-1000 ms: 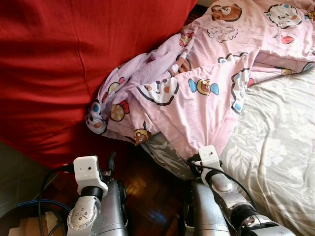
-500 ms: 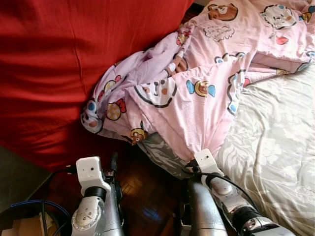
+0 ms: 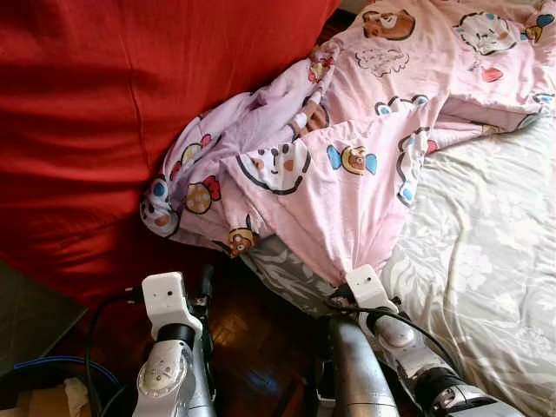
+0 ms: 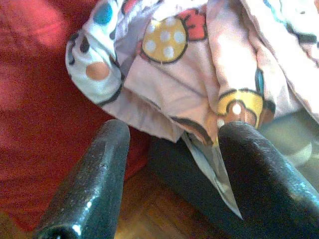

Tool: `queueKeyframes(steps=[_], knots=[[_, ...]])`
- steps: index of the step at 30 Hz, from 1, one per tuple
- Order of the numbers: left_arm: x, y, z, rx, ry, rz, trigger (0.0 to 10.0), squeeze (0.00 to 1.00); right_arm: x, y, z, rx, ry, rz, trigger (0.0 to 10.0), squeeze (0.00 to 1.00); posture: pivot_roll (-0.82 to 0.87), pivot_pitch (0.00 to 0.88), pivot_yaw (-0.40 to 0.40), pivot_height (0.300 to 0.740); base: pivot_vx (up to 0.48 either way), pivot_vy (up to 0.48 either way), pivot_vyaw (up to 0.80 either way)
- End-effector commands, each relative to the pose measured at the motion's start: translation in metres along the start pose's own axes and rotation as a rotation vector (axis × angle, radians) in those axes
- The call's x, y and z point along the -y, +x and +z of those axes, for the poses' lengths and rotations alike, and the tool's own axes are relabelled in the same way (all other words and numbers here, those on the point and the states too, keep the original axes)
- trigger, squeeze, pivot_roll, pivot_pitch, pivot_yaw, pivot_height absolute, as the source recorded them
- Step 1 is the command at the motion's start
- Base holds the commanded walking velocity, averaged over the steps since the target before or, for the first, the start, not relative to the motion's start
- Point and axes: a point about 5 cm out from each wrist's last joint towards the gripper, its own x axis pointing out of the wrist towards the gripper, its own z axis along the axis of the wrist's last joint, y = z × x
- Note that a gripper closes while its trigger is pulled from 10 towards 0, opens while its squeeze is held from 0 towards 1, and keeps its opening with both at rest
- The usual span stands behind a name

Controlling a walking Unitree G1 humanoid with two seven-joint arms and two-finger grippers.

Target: Clean up the room

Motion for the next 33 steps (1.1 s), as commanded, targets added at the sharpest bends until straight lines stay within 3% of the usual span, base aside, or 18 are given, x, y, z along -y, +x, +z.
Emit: queueKeyframes(steps=[1, 2, 7, 13, 16, 17, 28, 33], knots=[[-0.003, -0.003, -0.009, -0.031, 0.017, 0.006, 10.0, 0.00, 0.009, -0.007, -0.020, -0.046, 0.116, -0.049, 0.0, 0.00, -0.02, 0.209, -0.077, 0.561, 0.000, 0.000, 0.00], [-0.006, -0.003, -0.011, -0.033, 0.025, 0.009, 10.0, 0.00, 0.014, -0.007, -0.013, 0.017, 0.243, -0.076, 0.0, 0.00, -0.02, 0.198, -0.073, 0.561, 0.000, 0.000, 0.00], [-0.017, -0.005, -0.015, -0.046, 0.045, 0.022, 10.0, 0.00, 0.022, -0.012, 0.002, 0.201, 0.432, -0.085, 0.0, 0.00, -0.04, 0.178, -0.059, 0.561, 0.000, 0.000, 0.00], [-0.021, -0.006, -0.016, -0.055, 0.060, 0.015, 10.0, 0.00, 0.027, -0.026, -0.004, 0.273, 0.484, -0.130, 0.0, 0.00, -0.05, 0.179, -0.040, 0.561, 0.000, 0.000, 0.00], [-0.023, -0.006, -0.018, -0.060, 0.067, 0.009, 10.0, 0.00, 0.025, -0.034, -0.010, 0.282, 0.562, -0.145, 0.0, 0.00, -0.06, 0.173, -0.032, 0.561, 0.000, 0.000, 0.00], [-0.022, -0.006, -0.019, -0.062, 0.068, 0.006, 10.0, 0.00, 0.021, -0.036, -0.011, 0.282, 0.559, -0.126, 10.0, 0.00, -0.06, 0.171, -0.032, 0.561, 0.000, 0.000, 0.00], [-0.023, -0.006, -0.026, -0.084, 0.072, 0.000, 10.0, 0.00, 0.019, -0.044, -0.012, 0.293, 0.561, -0.121, 10.0, 0.00, -0.07, 0.166, -0.031, 0.596, 0.000, 0.000, 0.00], [-0.035, -0.013, -0.045, -0.162, 0.054, 0.051, 10.0, 0.00, 0.015, -0.044, -0.012, 0.280, 0.561, -0.110, 10.0, 0.00, -0.07, 0.161, -0.032, 0.631, 0.000, 0.000, 0.00]])
